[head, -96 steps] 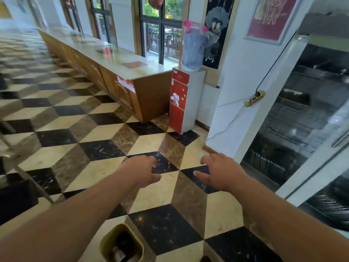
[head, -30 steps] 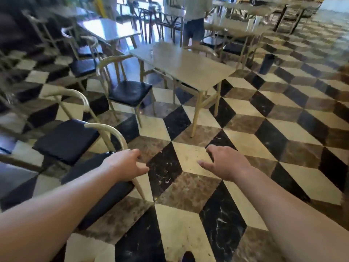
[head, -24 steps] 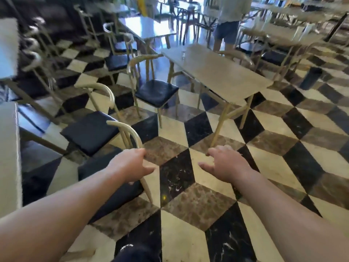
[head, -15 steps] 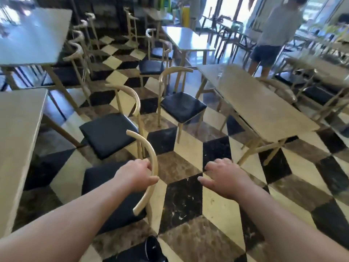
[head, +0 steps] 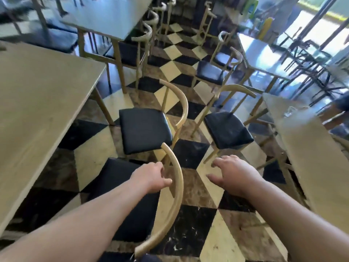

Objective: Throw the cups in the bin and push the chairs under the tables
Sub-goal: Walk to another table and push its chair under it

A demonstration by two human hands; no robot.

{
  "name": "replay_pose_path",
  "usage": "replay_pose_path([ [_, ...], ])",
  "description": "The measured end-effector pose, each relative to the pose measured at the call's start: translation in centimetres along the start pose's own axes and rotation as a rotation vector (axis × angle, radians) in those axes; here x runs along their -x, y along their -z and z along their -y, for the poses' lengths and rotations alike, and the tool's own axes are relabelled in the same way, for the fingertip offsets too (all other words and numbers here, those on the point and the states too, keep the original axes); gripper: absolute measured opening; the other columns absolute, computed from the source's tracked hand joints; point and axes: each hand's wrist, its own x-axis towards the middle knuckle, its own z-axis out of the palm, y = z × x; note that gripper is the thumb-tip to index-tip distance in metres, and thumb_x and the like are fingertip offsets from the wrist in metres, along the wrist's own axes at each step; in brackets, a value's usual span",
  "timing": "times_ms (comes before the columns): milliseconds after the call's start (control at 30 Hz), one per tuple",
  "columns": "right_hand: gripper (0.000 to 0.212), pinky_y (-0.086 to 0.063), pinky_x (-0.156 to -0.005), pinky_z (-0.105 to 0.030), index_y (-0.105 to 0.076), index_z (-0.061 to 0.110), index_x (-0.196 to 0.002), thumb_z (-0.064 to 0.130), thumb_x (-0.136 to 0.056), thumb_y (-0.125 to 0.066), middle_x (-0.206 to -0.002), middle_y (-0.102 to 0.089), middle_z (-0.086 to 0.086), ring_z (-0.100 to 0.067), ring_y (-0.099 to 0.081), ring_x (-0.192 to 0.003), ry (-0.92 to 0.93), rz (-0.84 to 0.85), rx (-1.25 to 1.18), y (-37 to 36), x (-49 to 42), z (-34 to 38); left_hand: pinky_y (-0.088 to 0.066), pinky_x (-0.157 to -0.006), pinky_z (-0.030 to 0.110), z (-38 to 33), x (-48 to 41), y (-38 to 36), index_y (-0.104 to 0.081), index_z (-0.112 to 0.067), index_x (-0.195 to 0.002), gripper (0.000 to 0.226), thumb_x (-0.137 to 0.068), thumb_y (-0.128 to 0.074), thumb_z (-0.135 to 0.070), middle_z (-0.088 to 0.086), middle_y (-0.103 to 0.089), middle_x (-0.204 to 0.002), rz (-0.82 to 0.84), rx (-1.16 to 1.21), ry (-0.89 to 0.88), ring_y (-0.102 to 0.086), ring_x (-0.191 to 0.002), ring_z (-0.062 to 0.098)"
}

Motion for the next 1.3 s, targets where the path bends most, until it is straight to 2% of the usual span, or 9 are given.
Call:
replay_pose_path([
  [100,0.061,-0.054,-0.104,-0.036,-0.053,0.033,-0.15,0.068,-0.101,-0.057,-0.141,-0.065,0.007,-0.017,-0.058,-0.134,0.13,0.0,0.026,1.5,-4.0,2.5,-0.057,-0.084,0.036,2.4,-0.3,1.2,-0.056,-0.029,-0.14,0.055,-0.096,-0.067,-0.062,-0.006,-0.066,-0.127,-0.041,0.058,0.093,-0.065,-0.107,0.015],
  [167,0.058,-0.056,-0.099,-0.035,-0.056,0.031,-0.146,0.068,-0.102,-0.055,-0.134,-0.067,0.007,-0.016,-0.06,-0.127,0.223,-0.007,0.059,2.5,-6.6,4.0,-0.054,-0.08,0.035,4.0,-0.1,2.1,-0.054,-0.03,-0.144,0.058,-0.097,-0.065,-0.062,-0.004,-0.065,-0.134,-0.079,0.09,0.169,-0.064,-0.11,0.016],
  [267,0.046,-0.054,-0.089,-0.033,-0.063,0.032,-0.132,0.066,-0.103,-0.052,-0.115,-0.066,0.01,-0.014,-0.06,-0.111,0.355,-0.003,0.109,3.6,-9.9,5.8,-0.057,-0.089,0.041,5.7,0.5,2.7,-0.052,-0.032,-0.144,0.059,-0.096,-0.064,-0.064,-0.003,-0.064,-0.141,-0.128,0.149,0.301,-0.064,-0.117,0.02],
  [367,0.046,-0.056,-0.091,-0.035,-0.065,0.033,-0.129,0.067,-0.103,-0.049,-0.11,-0.065,0.011,-0.012,-0.059,-0.106,0.492,-0.009,0.124,4.0,-13.2,6.8,-0.057,-0.095,0.044,6.2,1.5,3.1,-0.051,-0.03,-0.144,0.06,-0.096,-0.062,-0.063,-0.002,-0.062,-0.141,-0.159,0.211,0.425,-0.065,-0.113,0.021],
  [567,0.051,-0.051,-0.099,-0.041,-0.06,0.03,-0.14,0.065,-0.104,-0.049,-0.129,-0.064,0.004,-0.021,-0.054,-0.126,0.787,-0.024,0.139,3.9,-19.1,6.3,-0.051,-0.089,0.036,4.0,3.2,1.3,-0.053,-0.032,-0.144,0.062,-0.093,-0.065,-0.066,-0.006,-0.062,-0.142,-0.308,0.282,0.696,-0.062,-0.119,0.019],
  [667,0.051,-0.049,-0.101,-0.042,-0.059,0.03,-0.139,0.065,-0.104,-0.05,-0.13,-0.062,0.003,-0.022,-0.051,-0.127,0.907,0.032,0.126,2.9,-21.4,4.5,-0.05,-0.088,0.034,0.6,4.3,-0.7,-0.053,-0.032,-0.144,0.06,-0.095,-0.066,-0.064,-0.006,-0.06,-0.143,-0.359,0.333,0.836,-0.061,-0.121,0.017],
  [833,0.05,-0.049,-0.101,-0.042,-0.058,0.029,-0.137,0.066,-0.103,-0.049,-0.127,-0.06,0.004,-0.023,-0.05,-0.126,1.055,0.121,0.24,0.8,-24.6,3.0,-0.056,-0.097,0.042,-4.0,5.6,-4.9,-0.052,-0.037,-0.141,0.058,-0.094,-0.063,-0.069,-0.008,-0.061,-0.141,-0.38,0.393,1.015,-0.062,-0.119,0.017],
  [1067,0.061,-0.046,-0.108,-0.043,-0.046,0.031,-0.156,0.063,-0.105,-0.05,-0.145,-0.056,0.002,-0.024,-0.045,-0.139,1.127,0.229,0.295,-4.6,-26.3,3.9,-0.053,-0.099,0.039,-6.7,5.8,-11.4,-0.049,-0.036,-0.145,0.06,-0.095,-0.065,-0.066,-0.009,-0.054,-0.149,-0.371,0.511,1.08,-0.06,-0.125,0.016],
  [1300,0.058,-0.047,-0.105,-0.048,-0.047,0.028,-0.152,0.059,-0.104,-0.055,-0.147,-0.056,-0.003,-0.028,-0.051,-0.133,1.102,0.316,0.381,-13.5,-27.3,6.7,-0.053,-0.092,0.041,-3.0,2.6,-18.9,-0.047,-0.035,-0.149,0.068,-0.093,-0.063,-0.071,-0.008,-0.056,-0.147,-0.263,0.689,1.045,-0.063,-0.118,0.017],
])
